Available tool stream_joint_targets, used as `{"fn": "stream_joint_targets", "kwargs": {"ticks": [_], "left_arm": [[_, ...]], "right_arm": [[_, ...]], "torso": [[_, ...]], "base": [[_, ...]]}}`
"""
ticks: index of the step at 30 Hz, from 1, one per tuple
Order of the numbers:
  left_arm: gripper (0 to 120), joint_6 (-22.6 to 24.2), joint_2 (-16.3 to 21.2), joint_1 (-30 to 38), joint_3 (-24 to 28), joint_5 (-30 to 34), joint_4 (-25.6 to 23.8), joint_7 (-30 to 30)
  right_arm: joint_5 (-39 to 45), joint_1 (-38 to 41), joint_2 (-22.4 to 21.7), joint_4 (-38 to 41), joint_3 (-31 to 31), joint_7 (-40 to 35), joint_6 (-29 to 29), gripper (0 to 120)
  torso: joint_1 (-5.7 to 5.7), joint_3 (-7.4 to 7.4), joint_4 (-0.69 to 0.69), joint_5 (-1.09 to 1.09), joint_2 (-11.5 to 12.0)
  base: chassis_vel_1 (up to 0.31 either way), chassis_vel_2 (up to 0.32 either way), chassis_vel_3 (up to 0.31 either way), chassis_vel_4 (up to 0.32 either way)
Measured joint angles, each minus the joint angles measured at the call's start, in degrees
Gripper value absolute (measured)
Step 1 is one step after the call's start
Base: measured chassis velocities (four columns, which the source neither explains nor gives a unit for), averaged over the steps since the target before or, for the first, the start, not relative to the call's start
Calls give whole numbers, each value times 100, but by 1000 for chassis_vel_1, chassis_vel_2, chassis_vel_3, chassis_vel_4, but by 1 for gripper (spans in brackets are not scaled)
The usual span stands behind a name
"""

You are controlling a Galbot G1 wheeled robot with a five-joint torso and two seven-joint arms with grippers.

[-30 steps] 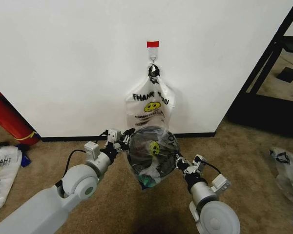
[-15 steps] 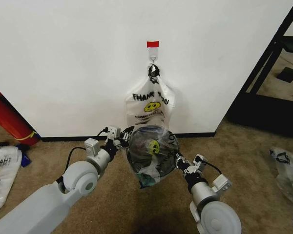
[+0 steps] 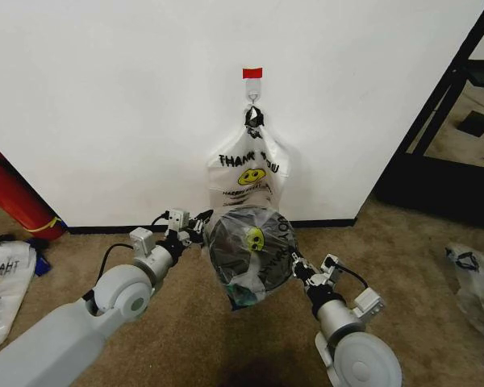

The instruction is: Pick up the garbage bag from the wall and place it over the trash bin.

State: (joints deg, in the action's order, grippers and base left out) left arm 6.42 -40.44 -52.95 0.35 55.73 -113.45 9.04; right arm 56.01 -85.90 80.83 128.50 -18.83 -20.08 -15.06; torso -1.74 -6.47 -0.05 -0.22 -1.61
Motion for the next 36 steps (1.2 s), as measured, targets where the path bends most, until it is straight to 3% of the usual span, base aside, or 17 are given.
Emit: {"fn": "stream_joint_targets", "kwargs": {"ticks": [10, 18, 23, 25, 29, 30, 34, 36], "left_arm": [[0, -73, -29, 107, 186, 81, 375, -187], [0, -57, 0, 7, 212, 130, 385, -308], [21, 35, -28, -70, 41, 90, 327, -156], [23, 54, -18, -76, -16, 87, 317, -114], [42, 229, 227, -290, -486, -109, 246, 88], [42, 229, 227, -290, -486, -109, 246, 88], [61, 239, 279, -713, -864, -467, -56, 787], [63, 244, 221, -888, -963, -483, -290, 984]], "right_arm": [[115, -10, -64, 76, -18, 16, -16, 1], [162, -7, -69, 67, -32, 27, -14, 1], [160, 0, -47, 30, -36, 33, -5, 1], [154, 4, -42, 14, -35, 34, -1, 1], [108, 27, -30, -84, -31, 40, 20, 1], [108, 27, -30, -84, -31, 40, 20, 1], [-74, 94, -33, -196, -34, 64, 87, 1], [-194, 115, -34, -244, -38, 77, 133, 1]], "torso": [[0, 0, 0, 0, 0], [0, 0, 1, 0, 0], [0, 0, 0, 0, 0], [0, 0, 0, 0, 0], [0, 0, 0, 0, 0], [0, 0, 0, 0, 0], [0, 0, 2, 0, 0], [0, 0, 2, -2, 0]], "base": [[0, 0, 0, 0], [0, 0, 0, 0], [0, 0, 0, 0], [0, 0, 0, 0], [0, 0, 0, 0], [0, 0, 0, 0], [0, 0, 0, 0], [0, 0, 0, 0]]}}
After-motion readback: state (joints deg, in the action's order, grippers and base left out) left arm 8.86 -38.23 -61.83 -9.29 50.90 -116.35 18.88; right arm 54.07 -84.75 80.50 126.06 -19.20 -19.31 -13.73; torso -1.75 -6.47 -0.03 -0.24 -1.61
